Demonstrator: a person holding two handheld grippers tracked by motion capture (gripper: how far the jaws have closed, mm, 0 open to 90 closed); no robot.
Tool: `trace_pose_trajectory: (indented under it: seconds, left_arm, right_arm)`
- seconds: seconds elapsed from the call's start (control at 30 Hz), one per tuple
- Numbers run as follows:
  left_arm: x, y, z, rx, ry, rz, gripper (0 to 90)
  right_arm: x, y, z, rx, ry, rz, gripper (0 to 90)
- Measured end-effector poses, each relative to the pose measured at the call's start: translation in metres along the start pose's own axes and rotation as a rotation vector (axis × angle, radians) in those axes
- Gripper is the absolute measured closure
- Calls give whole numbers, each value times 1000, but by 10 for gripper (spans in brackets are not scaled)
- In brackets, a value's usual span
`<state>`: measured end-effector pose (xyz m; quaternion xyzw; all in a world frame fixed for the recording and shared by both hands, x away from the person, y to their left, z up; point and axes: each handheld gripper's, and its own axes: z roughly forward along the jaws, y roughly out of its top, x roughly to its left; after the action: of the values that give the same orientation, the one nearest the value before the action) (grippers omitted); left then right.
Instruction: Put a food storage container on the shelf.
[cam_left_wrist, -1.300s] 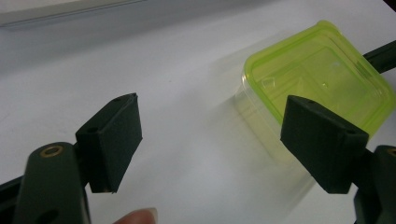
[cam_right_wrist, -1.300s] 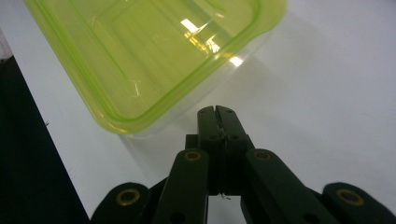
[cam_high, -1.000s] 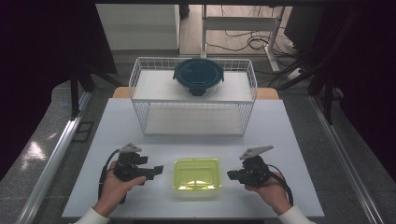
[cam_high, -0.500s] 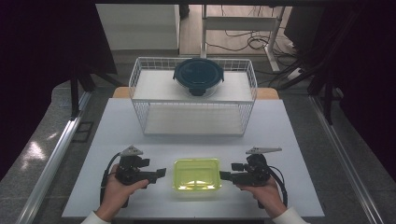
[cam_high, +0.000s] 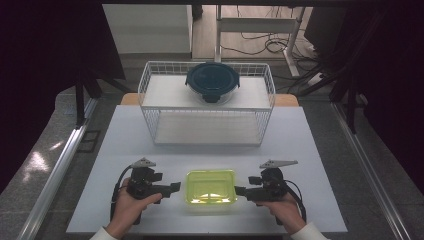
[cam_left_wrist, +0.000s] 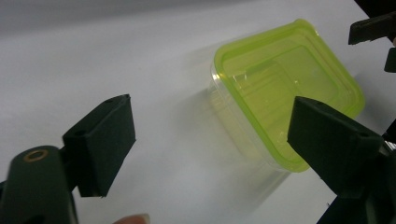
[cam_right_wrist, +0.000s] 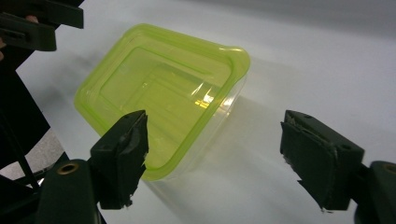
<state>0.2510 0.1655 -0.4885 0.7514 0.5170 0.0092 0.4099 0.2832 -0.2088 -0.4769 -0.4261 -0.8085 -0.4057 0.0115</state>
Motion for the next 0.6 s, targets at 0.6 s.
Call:
trace_pose_trajectory:
  seconds: [0.6]
  left_arm:
    - [6, 3, 36, 52, -142, -147, 285]
  right_arm:
    - [-7, -1, 23, 40, 54, 120, 351]
